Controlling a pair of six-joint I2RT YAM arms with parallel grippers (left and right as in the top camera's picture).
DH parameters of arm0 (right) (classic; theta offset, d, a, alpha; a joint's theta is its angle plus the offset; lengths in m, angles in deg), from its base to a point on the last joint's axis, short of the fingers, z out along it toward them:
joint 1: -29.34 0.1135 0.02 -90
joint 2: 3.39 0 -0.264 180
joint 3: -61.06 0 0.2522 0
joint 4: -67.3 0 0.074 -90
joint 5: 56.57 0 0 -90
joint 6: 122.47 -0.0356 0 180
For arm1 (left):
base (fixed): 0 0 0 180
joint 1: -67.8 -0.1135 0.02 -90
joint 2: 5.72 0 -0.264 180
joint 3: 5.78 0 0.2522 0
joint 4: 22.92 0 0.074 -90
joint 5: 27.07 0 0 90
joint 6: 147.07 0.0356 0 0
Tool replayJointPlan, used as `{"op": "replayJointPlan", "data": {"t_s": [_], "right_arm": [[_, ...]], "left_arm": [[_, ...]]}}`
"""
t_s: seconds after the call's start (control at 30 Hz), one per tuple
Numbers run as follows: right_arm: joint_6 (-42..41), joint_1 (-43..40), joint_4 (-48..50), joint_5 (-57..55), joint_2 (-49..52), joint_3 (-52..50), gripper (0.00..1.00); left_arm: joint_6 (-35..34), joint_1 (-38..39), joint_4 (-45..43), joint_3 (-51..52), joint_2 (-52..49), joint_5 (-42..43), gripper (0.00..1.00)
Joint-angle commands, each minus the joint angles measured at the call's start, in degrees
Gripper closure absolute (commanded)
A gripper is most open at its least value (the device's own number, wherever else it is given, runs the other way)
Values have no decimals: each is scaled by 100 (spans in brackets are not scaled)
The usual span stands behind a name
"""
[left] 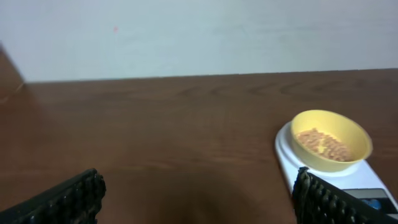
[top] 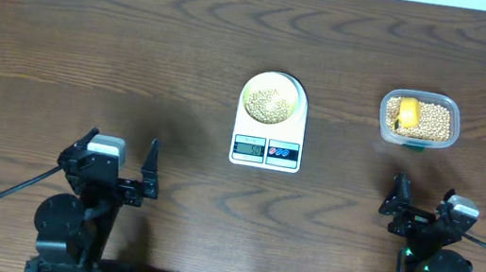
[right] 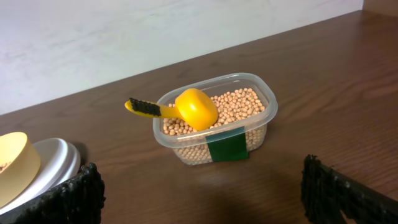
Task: Scoop item into bowl and weigh 50g on scale
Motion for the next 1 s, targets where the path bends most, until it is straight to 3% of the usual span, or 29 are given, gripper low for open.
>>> {"op": "replayJointPlan", "data": {"t_s": [0.0,0.43,0.97], "right_arm": [[-52,-35,-20,11,-24,-9,1],[-52,-35,-20,11,-24,-9,1],[-52,-35,-20,11,-24,-9,1]], "left_arm": [[-354,-181,-55,249,302,-11,2],[-446,-214,-866,1445,1357,-11,2],[-415,-208,-1397,2026,1355,988,2]]}}
